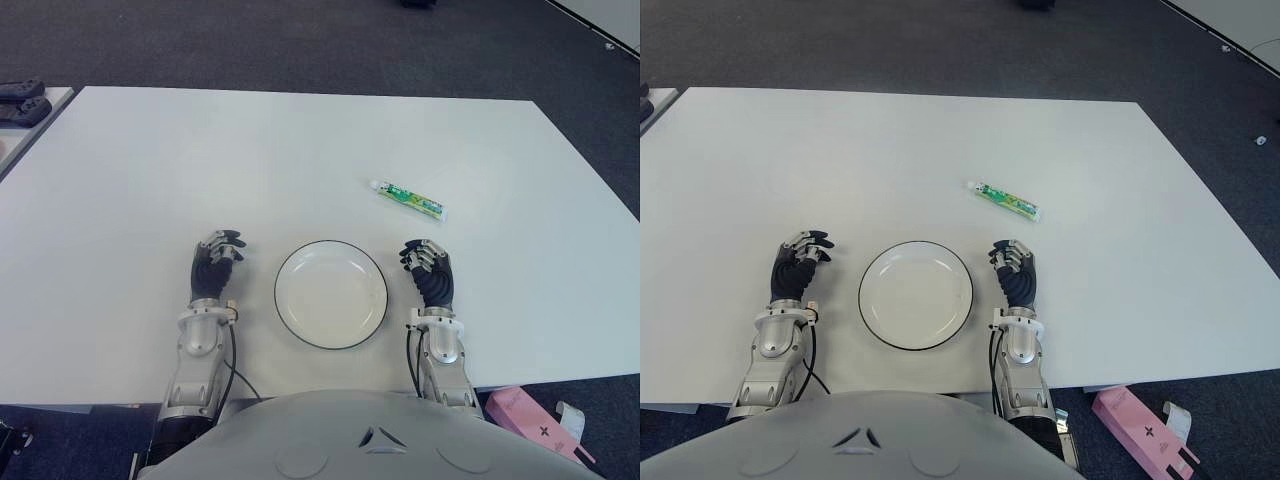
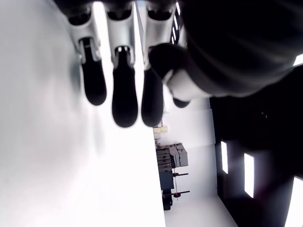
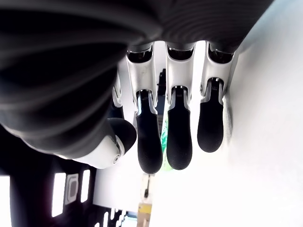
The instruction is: Put the toothpaste on the table into the plate.
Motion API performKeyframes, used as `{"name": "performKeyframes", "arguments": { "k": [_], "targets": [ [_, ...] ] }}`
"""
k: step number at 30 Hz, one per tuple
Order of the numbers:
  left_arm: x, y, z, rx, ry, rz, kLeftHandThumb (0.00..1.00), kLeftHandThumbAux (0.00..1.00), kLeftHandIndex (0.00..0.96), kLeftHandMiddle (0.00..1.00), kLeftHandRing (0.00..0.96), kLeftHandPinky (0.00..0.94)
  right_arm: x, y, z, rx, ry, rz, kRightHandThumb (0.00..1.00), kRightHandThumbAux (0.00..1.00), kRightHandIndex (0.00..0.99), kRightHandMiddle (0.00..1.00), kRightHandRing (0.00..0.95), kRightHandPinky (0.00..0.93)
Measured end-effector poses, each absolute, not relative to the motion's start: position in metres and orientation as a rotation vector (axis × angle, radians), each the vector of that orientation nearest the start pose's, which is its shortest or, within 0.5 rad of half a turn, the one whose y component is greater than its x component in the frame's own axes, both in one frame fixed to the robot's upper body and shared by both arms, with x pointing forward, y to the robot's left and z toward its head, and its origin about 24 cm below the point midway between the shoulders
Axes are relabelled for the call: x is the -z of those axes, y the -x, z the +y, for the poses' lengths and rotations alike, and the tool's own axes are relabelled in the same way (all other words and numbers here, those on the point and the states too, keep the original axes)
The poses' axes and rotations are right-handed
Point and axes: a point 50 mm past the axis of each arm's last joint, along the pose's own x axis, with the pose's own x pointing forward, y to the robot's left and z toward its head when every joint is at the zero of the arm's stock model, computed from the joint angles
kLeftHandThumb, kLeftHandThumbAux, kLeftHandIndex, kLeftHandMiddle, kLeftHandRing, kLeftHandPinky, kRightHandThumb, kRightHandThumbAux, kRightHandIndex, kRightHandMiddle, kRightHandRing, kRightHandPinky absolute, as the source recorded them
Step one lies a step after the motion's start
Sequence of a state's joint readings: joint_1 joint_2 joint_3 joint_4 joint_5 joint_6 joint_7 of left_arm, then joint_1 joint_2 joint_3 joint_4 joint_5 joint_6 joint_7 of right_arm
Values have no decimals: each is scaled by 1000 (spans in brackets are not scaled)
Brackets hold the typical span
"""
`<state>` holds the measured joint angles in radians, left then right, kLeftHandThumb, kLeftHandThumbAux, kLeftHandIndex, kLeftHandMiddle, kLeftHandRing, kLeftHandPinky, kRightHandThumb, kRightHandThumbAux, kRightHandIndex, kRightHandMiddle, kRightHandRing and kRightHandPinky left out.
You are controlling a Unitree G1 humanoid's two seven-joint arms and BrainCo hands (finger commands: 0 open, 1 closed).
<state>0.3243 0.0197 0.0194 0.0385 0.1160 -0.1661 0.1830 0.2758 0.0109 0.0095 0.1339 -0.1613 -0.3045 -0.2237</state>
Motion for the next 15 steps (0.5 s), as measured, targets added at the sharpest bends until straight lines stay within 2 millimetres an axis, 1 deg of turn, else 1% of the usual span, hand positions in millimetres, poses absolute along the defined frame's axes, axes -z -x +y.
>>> {"name": "performKeyframes", "arguments": {
  "k": [5, 10, 12, 15],
  "targets": [
    [17, -175, 183, -255, -159, 179, 832, 683, 398, 493, 601, 585, 11, -187, -169, 228, 194, 55, 708, 728, 431, 552, 555, 572],
    [17, -175, 182, -253, -158, 180, 831, 683, 394, 498, 603, 587, -10, -197, -178, 176, 307, -44, 703, 730, 431, 563, 568, 572],
    [16, -176, 182, -253, -158, 180, 831, 684, 392, 499, 606, 590, -18, -202, -183, 160, 365, -78, 701, 731, 431, 560, 564, 552],
    [16, -176, 182, -253, -156, 182, 831, 684, 391, 500, 607, 593, -31, -206, -189, 134, 501, -116, 700, 731, 430, 550, 552, 518]
  ]
}}
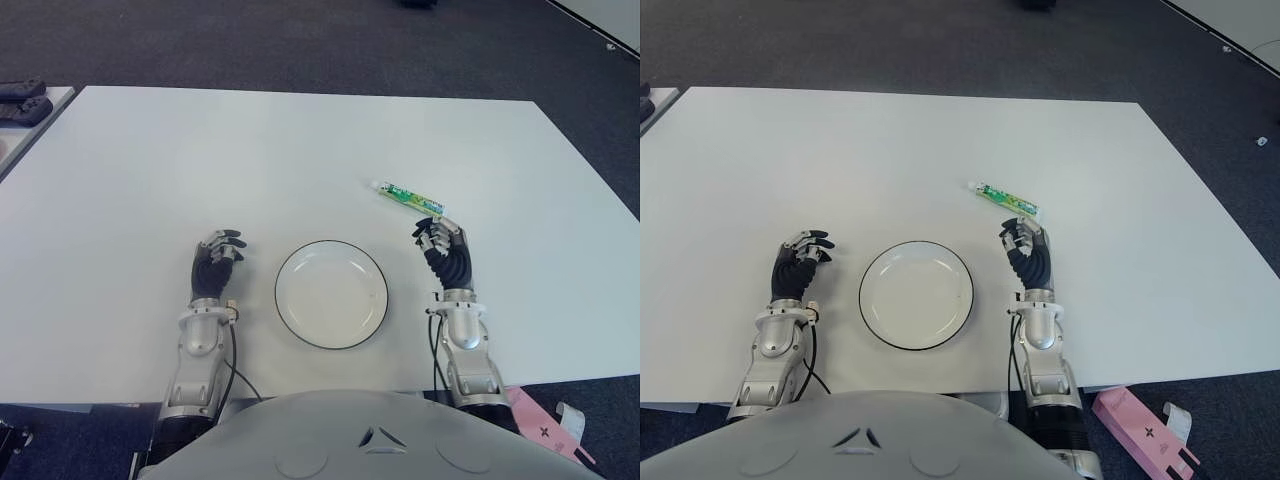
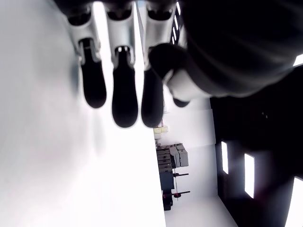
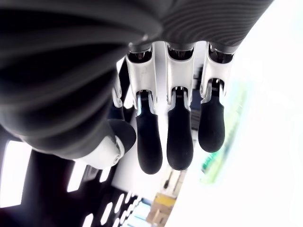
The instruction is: Put the toothpaste on the table into the plate.
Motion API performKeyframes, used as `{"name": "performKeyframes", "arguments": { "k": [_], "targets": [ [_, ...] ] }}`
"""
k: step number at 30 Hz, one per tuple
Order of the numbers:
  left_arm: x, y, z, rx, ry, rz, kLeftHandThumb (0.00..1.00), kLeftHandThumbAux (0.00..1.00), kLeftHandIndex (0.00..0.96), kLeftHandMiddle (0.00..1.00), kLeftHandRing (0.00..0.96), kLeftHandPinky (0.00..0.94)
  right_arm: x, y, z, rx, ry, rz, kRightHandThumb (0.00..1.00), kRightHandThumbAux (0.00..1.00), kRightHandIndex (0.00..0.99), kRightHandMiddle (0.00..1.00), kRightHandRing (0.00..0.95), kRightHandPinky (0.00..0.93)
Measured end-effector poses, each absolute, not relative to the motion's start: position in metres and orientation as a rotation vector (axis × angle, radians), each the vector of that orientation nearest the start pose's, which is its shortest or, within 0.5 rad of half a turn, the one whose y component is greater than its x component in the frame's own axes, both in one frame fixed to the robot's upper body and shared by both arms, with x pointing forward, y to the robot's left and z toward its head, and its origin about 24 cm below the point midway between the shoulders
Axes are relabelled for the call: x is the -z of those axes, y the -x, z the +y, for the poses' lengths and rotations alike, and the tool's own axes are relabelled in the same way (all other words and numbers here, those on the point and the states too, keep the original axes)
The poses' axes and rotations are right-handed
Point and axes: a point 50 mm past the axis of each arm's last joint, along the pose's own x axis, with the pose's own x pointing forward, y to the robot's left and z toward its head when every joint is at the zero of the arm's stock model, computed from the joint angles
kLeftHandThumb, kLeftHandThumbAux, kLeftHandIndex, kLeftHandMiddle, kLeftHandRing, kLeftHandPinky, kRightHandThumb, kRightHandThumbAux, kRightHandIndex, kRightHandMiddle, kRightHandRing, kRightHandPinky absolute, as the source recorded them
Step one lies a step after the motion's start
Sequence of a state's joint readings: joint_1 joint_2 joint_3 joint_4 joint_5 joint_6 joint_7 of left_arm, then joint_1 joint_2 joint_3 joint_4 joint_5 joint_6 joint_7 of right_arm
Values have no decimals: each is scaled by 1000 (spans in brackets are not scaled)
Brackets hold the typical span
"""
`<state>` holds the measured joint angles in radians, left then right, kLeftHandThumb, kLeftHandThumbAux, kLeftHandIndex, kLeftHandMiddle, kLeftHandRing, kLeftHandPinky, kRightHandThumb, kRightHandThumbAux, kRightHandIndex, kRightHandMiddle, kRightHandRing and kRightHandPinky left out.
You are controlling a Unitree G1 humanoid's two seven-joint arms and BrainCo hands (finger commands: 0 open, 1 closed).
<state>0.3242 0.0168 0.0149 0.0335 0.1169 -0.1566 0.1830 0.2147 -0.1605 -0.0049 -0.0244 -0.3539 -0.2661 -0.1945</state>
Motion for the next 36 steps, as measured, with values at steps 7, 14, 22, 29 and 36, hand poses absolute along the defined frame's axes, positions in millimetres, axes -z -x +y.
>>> {"name": "performKeyframes", "arguments": {
  "k": [7, 14, 22, 29, 36],
  "targets": [
    [16, -176, 181, -252, -154, 186, 830, 684, 392, 499, 609, 592, -58, -220, -196, 101, 712, -184, 691, 731, 418, 443, 444, 422],
    [16, -176, 179, -252, -148, 187, 830, 684, 393, 497, 605, 589, -78, -242, -205, 19, 855, -193, 561, 663, 295, 214, 213, 204],
    [15, -176, 179, -253, -144, 184, 830, 684, 393, 497, 601, 580, -90, -272, -220, -37, 1028, -181, 482, 464, 60, 47, 47, 40],
    [15, -175, 179, -254, -142, 182, 831, 683, 398, 492, 601, 586, -83, -300, -222, -79, 1182, -158, 507, 253, 4, 3, 3, 2],
    [14, -174, 178, -257, -138, 181, 833, 682, 404, 486, 597, 584, -72, -320, -224, -145, 1293, -122, 504, 147, 0, 0, 0, 0]
  ]
}}
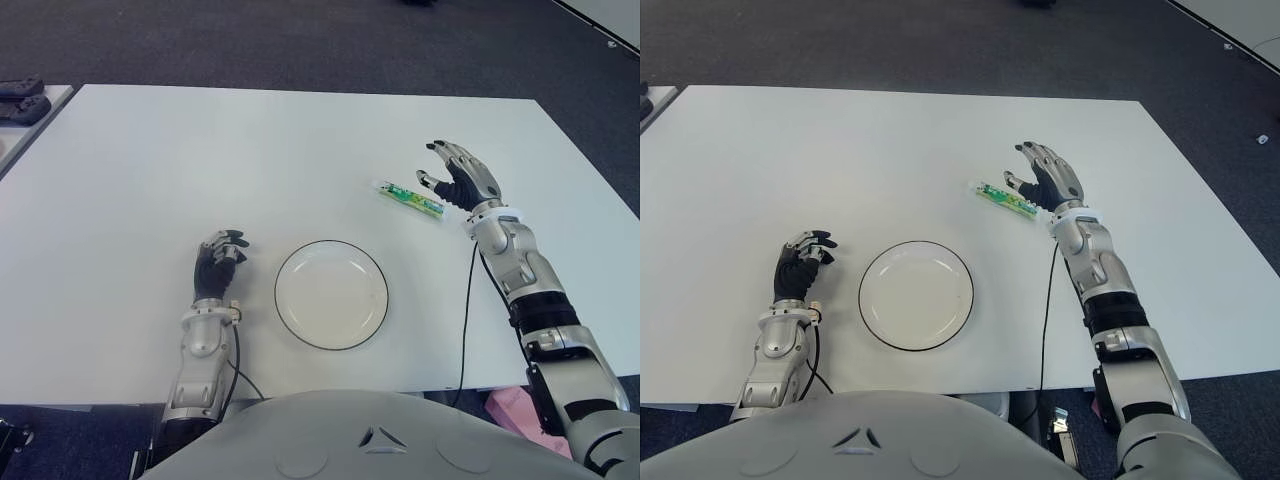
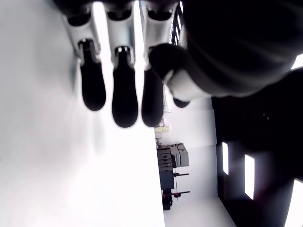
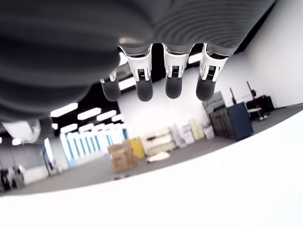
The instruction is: Put the toothpaste on the table into the plate.
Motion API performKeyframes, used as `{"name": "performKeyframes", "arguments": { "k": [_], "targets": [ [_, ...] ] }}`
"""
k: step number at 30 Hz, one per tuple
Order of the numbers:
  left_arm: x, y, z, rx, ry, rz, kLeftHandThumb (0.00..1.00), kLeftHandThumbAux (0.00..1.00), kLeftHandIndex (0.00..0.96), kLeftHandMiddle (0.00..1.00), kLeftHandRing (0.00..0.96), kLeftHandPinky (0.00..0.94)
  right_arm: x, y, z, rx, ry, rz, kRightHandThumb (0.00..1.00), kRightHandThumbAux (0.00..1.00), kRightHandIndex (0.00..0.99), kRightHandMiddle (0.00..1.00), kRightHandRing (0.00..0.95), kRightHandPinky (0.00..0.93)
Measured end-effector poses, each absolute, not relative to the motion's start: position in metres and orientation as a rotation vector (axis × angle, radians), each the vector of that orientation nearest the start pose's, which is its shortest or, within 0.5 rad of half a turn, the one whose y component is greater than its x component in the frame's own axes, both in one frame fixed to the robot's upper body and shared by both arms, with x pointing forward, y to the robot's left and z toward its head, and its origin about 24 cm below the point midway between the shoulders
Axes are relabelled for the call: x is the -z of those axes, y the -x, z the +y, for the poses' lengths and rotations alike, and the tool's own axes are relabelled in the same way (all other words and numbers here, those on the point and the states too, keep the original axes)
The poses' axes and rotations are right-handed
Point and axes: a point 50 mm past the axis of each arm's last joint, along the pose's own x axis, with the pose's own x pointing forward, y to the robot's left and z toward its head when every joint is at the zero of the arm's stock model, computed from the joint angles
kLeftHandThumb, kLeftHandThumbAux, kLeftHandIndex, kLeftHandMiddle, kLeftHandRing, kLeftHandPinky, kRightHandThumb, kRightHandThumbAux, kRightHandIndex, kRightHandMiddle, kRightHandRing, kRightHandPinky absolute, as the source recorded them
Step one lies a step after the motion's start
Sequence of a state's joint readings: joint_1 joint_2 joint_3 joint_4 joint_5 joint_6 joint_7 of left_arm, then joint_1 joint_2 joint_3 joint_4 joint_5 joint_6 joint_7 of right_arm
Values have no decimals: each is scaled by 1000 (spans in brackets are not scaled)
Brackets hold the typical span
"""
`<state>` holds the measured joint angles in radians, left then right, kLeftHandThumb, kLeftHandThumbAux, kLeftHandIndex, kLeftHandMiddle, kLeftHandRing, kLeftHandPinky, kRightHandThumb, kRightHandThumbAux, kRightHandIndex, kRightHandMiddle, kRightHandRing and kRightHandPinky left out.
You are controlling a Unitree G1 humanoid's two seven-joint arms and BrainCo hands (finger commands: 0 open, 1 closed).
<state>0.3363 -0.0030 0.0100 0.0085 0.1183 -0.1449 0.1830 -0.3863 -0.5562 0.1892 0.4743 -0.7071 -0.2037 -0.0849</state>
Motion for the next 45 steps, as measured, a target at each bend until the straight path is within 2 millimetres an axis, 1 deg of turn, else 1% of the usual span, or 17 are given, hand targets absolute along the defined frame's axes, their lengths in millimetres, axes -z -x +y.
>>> {"name": "performKeyframes", "arguments": {
  "k": [6, 15, 23, 33, 45],
  "targets": [
    [14, -174, 177, -257, -144, 185, 833, 681, 408, 483, 591, 575, -71, -332, -221, -183, 1338, -107, 522, 117, 0, 0, 0, 0],
    [14, -173, 177, -260, -143, 190, 834, 681, 409, 483, 589, 579, -68, -347, -216, -260, 1411, -61, 538, 107, 0, 0, 0, 0],
    [13, -171, 177, -263, -145, 191, 832, 683, 400, 488, 590, 577, -52, -360, -212, -321, 1490, 47, 540, 103, 0, 0, 0, 0],
    [12, -167, 177, -269, -147, 193, 830, 685, 391, 493, 597, 587, -37, -362, -200, -399, 1565, 103, 552, 100, 0, 0, 0, 0],
    [12, -165, 178, -275, -146, 197, 830, 684, 393, 492, 605, 592, -16, -355, -196, -449, 1613, 174, 551, 102, 0, 0, 0, 0]
  ]
}}
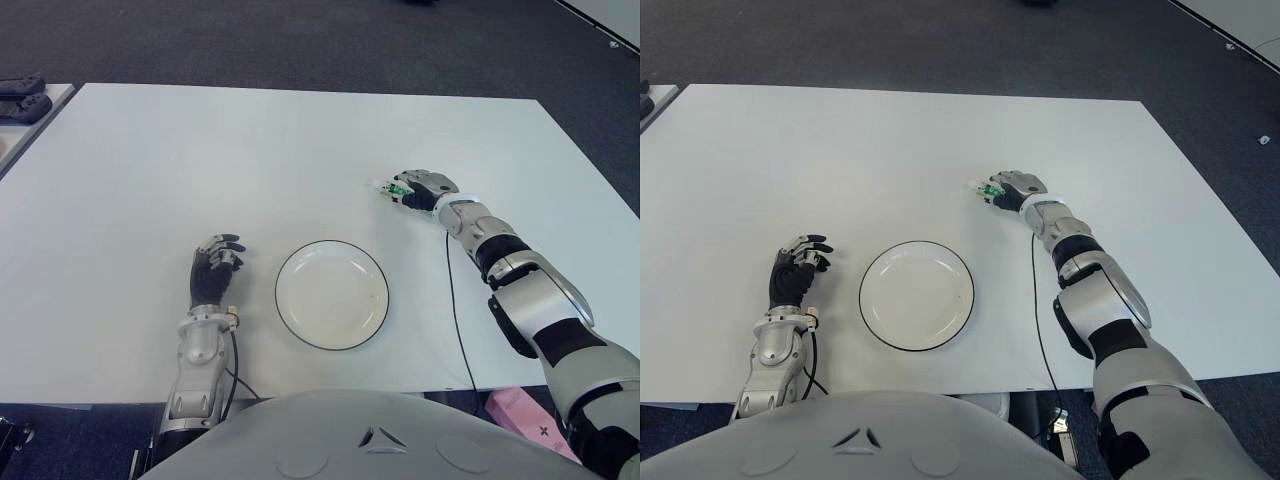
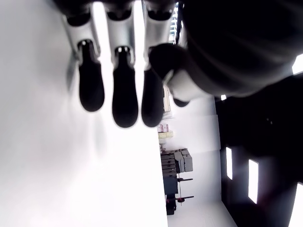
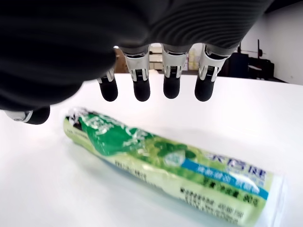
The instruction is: Put the toothpaste on the table into the plate.
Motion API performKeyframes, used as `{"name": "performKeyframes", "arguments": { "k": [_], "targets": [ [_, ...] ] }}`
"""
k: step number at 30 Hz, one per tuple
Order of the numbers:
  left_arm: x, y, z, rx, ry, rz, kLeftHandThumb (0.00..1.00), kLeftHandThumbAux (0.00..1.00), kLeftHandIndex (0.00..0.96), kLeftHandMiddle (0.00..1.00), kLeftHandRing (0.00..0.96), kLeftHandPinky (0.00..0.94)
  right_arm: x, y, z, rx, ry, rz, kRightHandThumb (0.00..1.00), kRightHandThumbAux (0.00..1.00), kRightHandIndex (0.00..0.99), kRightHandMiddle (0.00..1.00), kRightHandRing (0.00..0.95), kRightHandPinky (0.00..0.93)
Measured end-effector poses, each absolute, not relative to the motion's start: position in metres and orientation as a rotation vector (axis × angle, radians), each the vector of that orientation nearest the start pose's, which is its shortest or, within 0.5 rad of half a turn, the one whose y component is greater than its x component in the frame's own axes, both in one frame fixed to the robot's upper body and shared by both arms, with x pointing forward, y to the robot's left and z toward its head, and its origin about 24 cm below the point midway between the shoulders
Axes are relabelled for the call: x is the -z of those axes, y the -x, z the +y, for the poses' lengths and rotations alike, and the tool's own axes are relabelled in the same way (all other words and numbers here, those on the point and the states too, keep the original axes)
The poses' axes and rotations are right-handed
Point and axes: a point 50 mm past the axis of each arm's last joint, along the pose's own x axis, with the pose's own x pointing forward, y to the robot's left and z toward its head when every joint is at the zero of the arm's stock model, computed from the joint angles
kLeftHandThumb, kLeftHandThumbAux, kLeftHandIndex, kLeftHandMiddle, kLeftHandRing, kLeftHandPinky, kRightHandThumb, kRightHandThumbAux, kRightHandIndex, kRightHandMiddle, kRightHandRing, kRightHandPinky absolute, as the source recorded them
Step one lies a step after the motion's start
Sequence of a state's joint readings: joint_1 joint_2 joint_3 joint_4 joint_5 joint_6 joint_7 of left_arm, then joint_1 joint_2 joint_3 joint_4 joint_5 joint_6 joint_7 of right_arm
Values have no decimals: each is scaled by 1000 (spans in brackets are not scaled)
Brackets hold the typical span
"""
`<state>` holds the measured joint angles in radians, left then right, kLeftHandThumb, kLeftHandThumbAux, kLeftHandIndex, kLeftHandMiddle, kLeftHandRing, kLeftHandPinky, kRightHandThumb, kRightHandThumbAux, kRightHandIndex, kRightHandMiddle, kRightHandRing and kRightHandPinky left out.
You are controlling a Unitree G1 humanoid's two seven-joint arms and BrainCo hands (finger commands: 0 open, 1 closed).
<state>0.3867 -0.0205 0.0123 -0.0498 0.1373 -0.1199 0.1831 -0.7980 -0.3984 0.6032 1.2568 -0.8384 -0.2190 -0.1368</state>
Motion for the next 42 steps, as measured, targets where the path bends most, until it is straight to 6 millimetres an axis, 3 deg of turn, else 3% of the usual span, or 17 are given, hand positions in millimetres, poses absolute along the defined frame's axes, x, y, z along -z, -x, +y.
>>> {"name": "performKeyframes", "arguments": {
  "k": [5, 35, 42],
  "targets": [
    [12, -165, 178, -276, -146, 198, 830, 685, 392, 493, 604, 589, -7, -351, -188, -482, 1624, 197, 542, 100, 0, 0, 0, 0],
    [9, -148, 184, -306, -157, 221, 833, 682, 406, 482, 587, 572, 0, -352, -176, -491, 1690, 270, 550, 110, 0, 0, 0, 0],
    [7, -144, 186, -319, -169, 243, 832, 681, 410, 480, 585, 568, 6, -348, -177, -457, 1677, 270, 544, 174, 0, 0, 0, 0]
  ]
}}
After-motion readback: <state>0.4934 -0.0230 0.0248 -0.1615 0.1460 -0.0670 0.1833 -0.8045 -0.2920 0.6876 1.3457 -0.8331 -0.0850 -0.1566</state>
